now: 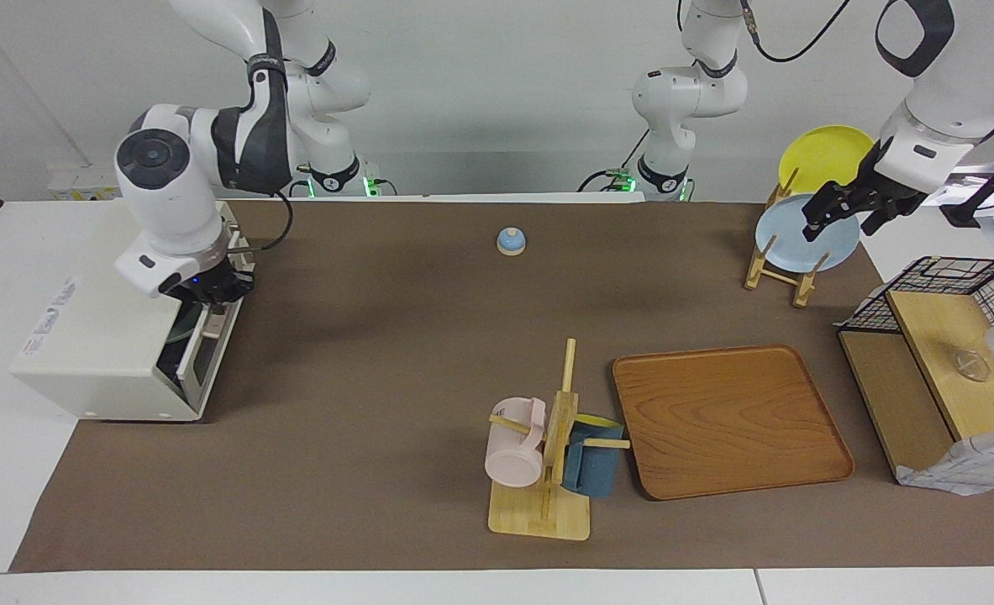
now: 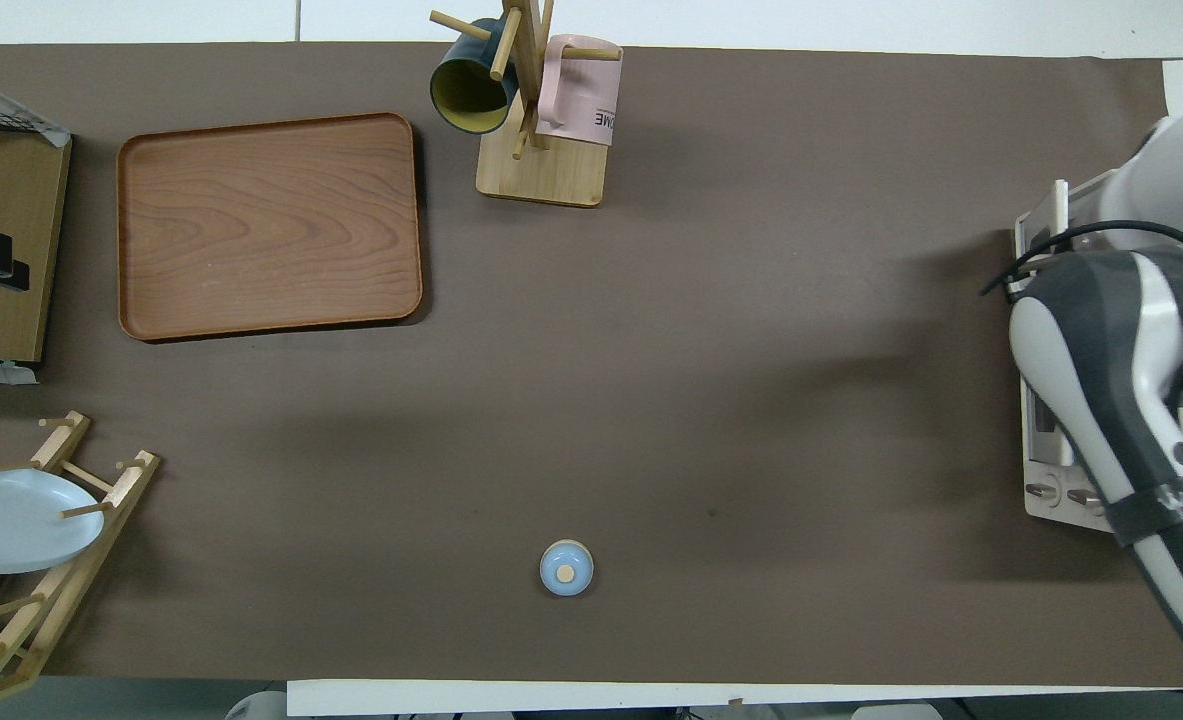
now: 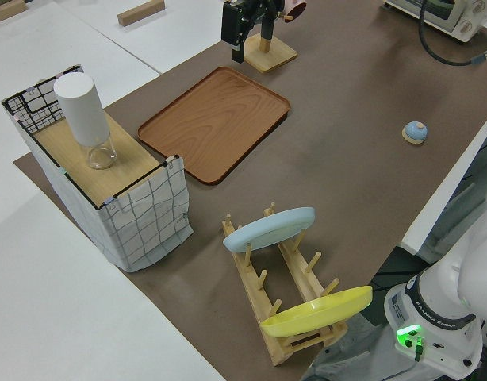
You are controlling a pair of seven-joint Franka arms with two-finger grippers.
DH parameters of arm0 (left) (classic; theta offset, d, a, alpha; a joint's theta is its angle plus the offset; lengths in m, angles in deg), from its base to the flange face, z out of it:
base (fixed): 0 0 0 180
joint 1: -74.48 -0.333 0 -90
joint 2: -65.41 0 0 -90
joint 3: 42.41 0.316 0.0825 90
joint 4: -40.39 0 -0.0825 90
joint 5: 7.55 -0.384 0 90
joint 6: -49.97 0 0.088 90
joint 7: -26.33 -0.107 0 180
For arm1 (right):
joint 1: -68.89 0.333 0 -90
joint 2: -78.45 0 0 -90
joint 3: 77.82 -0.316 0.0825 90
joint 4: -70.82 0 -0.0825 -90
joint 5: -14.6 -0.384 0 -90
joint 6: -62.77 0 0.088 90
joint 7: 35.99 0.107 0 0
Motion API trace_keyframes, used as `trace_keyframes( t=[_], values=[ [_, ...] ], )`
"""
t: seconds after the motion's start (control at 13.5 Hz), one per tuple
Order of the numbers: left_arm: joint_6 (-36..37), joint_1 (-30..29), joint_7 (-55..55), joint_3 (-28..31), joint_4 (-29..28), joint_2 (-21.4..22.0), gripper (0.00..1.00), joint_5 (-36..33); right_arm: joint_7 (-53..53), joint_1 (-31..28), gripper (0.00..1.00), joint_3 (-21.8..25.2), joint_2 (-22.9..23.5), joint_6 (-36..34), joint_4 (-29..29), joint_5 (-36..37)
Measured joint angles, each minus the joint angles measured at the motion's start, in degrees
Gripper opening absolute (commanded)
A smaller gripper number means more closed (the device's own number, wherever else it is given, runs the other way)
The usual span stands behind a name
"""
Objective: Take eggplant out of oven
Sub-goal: 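Reach the right gripper into the open toaster oven toward the green plate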
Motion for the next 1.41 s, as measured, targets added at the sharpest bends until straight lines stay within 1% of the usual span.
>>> trace_keyframes(
  t=[0.15,0.3,0.44,0.59,0.67,0.74,0.81,0.89,1.04,1.19,1.41],
  values=[
    [0.0,0.0,0.0,0.0,0.0,0.0,1.0,0.0,1.8,1.63,0.0,-0.19,5.11,5.55,0.53,-4.17],
    [0.0,0.0,0.0,0.0,0.0,0.0,1.0,0.0,3.55,2.0,0.0,-0.75,9.78,8.78,0.59,-6.16],
    [0.0,0.0,0.0,0.0,0.0,0.0,1.0,0.0,6.36,1.83,0.01,-1.43,12.12,11.43,0.51,-6.81],
    [0.0,0.0,0.0,0.0,0.0,0.0,1.0,0.0,9.35,1.56,0.13,-3.03,12.55,12.36,0.0,-11.24],
    [0.0,0.0,0.0,0.0,0.0,0.0,1.0,0.0,10.95,1.48,0.23,-4.64,12.5,12.28,-1.11,-14.12],
    [0.0,0.0,0.0,0.0,0.0,0.0,1.0,0.0,13.37,1.63,0.44,-5.95,12.29,10.89,-2.93,-15.46],
    [0.0,0.0,0.0,0.0,0.0,0.0,1.0,0.0,16.22,1.87,0.52,-6.44,11.64,7.94,-4.76,-15.7],
    [0.0,0.0,0.0,0.0,0.0,0.0,1.0,0.0,18.63,1.52,0.67,-6.44,10.26,4.73,-5.96,-15.67],
    [0.0,0.0,0.0,0.0,0.0,0.0,1.0,0.0,20.54,-2.1,0.67,-6.25,6.79,-1.48,-6.15,-15.39],
    [0.0,0.0,0.0,0.0,0.0,0.0,1.0,0.0,21.43,-6.56,0.67,-6.08,5.23,-5.78,-5.48,-14.63],
    [0.0,0.0,0.0,0.0,0.0,0.0,1.0,0.0,22.05,-8.89,0.66,-6.02,5.01,-5.72,-2.39,-12.29]
  ],
)
